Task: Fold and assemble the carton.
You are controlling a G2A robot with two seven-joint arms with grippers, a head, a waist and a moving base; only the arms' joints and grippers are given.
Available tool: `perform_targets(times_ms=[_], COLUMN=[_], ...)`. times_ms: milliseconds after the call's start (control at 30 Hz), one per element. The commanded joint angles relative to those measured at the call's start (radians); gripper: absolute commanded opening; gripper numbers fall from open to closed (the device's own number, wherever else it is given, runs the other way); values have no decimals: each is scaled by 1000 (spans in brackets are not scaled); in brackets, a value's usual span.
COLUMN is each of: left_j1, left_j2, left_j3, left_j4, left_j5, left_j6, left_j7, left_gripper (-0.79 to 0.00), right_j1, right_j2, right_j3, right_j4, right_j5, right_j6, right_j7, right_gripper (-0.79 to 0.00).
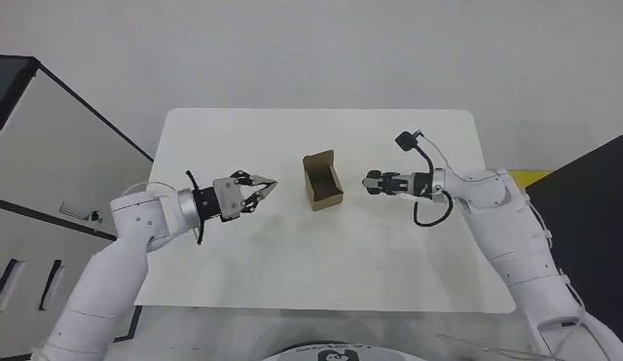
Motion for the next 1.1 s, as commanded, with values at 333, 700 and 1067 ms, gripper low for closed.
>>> perform_targets(times_ms=[333, 700, 1067], left_j1=[-70, -67, -73], left_j2=[-27, -19, 19], left_j3=[86, 112, 131], left_j4=[71, 4, 107], left_j5=[-184, 52, 776], left_j6=[-104, -88, -464], left_j7=[193, 51, -423], left_gripper=[-785, -785, -785], right_j1=[80, 80, 80], right_j2=[-18, -18, -18], right_j3=[-69, -69, -69], right_j4=[113, 113, 113], right_j5=[65, 65, 65], right_j6=[-58, -58, -58], right_j7=[12, 12, 12], right_gripper=[-785, -785, -785])
